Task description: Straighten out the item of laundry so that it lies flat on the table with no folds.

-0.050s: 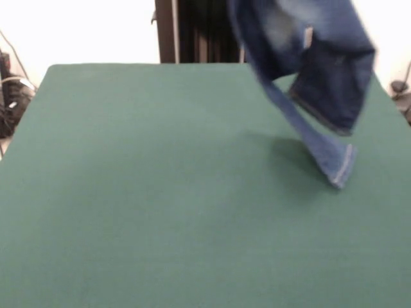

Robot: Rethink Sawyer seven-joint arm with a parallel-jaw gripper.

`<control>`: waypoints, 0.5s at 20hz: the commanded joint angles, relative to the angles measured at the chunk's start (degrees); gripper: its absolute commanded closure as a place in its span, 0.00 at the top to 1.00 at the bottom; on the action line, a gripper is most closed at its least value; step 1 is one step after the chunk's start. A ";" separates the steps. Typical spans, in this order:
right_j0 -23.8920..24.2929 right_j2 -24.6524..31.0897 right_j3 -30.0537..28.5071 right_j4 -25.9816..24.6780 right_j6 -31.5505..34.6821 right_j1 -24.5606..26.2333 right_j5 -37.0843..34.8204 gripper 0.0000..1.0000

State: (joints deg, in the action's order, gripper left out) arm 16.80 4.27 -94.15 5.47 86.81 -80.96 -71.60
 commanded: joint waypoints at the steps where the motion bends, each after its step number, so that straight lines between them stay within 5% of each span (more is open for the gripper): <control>1: 7.49 4.62 -12.21 4.14 -36.43 1.48 4.54 0.00; 10: 19.12 11.06 -6.52 -1.71 -49.91 12.30 5.76 0.00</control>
State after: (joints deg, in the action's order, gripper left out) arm 32.78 6.06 -96.84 5.34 58.53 -76.88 -68.52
